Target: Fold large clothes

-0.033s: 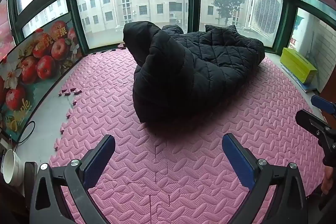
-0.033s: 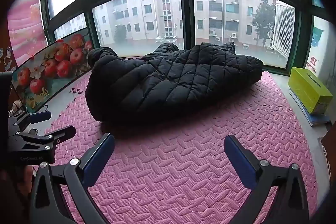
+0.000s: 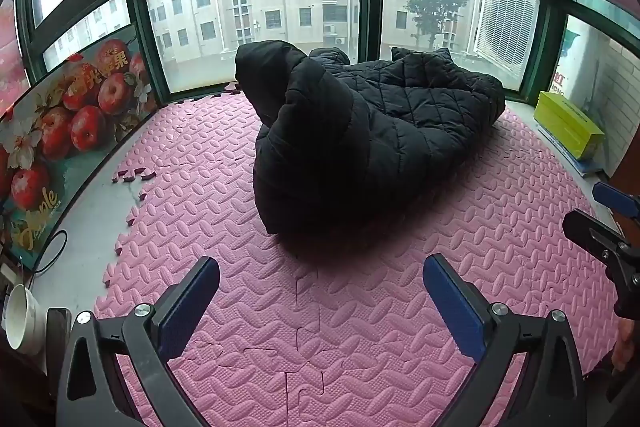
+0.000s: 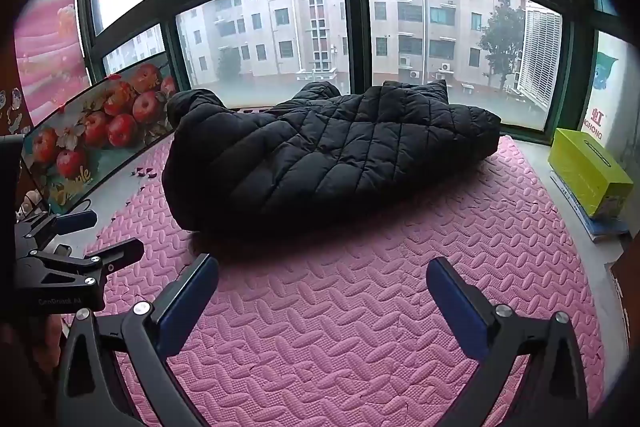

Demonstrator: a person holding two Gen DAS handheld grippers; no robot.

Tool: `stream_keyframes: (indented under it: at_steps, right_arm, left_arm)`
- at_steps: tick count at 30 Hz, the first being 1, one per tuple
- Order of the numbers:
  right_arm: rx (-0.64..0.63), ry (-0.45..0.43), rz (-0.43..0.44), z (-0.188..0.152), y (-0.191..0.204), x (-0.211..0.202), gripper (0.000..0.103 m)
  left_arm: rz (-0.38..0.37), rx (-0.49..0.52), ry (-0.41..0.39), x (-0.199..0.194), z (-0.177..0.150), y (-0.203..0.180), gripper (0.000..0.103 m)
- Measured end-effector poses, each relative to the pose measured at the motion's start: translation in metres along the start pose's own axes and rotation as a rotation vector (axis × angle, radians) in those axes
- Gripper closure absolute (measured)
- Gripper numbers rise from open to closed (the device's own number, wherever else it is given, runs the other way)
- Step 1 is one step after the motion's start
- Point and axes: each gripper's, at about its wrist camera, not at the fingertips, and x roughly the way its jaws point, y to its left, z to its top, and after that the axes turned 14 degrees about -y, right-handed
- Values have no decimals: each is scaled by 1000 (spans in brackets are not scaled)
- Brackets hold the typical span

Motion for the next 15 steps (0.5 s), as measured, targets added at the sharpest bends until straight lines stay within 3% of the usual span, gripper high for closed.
stream_keyframes:
  at_steps: [15]
  right_arm:
    - [8, 8, -1, -1, 2, 3, 0]
  left_arm:
    - [17, -35, 20, 5, -6, 13, 0]
